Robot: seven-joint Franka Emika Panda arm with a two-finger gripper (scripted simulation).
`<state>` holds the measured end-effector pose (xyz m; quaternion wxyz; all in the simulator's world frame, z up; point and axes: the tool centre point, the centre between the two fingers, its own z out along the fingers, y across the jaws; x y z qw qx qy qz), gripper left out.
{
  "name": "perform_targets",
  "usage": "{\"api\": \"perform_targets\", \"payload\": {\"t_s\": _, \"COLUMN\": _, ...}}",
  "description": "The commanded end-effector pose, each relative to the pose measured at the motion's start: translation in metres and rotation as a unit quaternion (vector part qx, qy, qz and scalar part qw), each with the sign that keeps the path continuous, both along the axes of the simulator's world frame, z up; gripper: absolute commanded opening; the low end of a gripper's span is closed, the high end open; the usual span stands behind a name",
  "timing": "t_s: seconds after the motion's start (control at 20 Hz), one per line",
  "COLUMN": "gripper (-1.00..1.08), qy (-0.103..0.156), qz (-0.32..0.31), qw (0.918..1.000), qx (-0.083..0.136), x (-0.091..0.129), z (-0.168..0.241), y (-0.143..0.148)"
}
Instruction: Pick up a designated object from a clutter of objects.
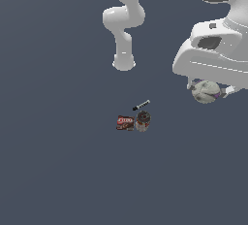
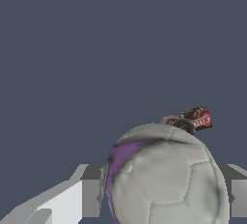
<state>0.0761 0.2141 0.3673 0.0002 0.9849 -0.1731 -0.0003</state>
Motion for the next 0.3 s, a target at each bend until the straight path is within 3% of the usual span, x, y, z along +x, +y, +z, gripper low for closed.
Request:
{"api": "perform_targets", "payload": {"t_s": 0.0, "gripper": -1.00, "qy": 0.000, "qz": -0.001, "qw": 1.0000, "qx": 0.000, "x": 0.0004, "z": 0.0038, "y": 0.0027}}
{"api": "perform_targets", "payload": {"t_s": 0.25, "gripper": -1.00, "qy": 0.000, "qz": -0.001, "qw": 1.0000, "qx": 0.000, "x": 0.0011, "z": 0.0026, "y": 0.0017}}
